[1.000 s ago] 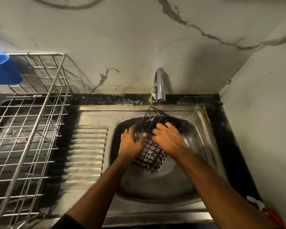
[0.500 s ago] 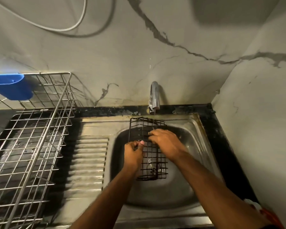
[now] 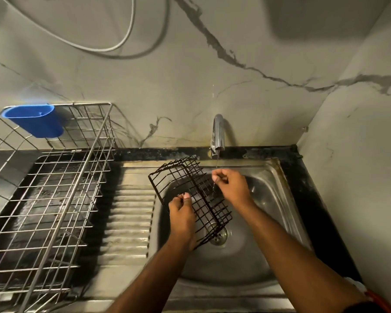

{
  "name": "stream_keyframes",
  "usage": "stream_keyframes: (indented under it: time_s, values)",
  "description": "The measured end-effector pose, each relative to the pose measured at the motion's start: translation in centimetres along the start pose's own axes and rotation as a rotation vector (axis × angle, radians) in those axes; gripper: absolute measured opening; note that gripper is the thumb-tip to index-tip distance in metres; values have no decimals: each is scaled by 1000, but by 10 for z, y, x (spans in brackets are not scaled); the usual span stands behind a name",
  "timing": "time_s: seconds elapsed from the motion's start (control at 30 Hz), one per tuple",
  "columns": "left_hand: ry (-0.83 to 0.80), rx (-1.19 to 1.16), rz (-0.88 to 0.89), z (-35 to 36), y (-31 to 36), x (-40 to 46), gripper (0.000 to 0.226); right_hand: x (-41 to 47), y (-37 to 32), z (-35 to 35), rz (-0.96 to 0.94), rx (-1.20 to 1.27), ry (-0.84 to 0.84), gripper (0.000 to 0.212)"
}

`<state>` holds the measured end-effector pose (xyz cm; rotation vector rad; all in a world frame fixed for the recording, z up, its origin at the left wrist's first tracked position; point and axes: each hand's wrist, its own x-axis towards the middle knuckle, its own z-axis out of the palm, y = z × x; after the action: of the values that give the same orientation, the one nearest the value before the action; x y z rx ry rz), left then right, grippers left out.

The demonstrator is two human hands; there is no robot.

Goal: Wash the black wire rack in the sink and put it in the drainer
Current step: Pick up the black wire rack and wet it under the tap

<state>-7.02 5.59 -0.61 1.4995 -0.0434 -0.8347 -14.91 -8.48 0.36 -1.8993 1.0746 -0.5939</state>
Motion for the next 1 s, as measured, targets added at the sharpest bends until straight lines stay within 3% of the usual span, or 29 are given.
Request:
stream_keyframes:
  time_s: [0.17, 0.27, 0.37, 0.67, 0.8, 0.9, 1.0]
  values:
    - [-15, -32, -15, -10, 11, -9, 25, 29, -9, 2, 274, 459, 47, 16]
    - [-5, -22, -17, -12, 13, -12, 27, 33, -18, -10, 260, 547, 24, 19]
    - [-23, 13, -28, -10, 12, -17, 31, 21, -19, -23, 161, 392, -34, 15]
    - [-226, 95, -129, 34, -14, -39, 29, -59, 33, -81, 77, -79, 235, 16]
    - [-290, 129, -146, 56, -28, -57, 34, -105, 50, -110, 166, -193, 244, 18]
    - [-285, 143, -62, 68, -42, -60, 37, -133, 53, -128, 211, -213, 363, 19]
    - [-362, 197, -4, 76, -48, -66, 48, -155, 61, -144, 299, -288, 348, 22]
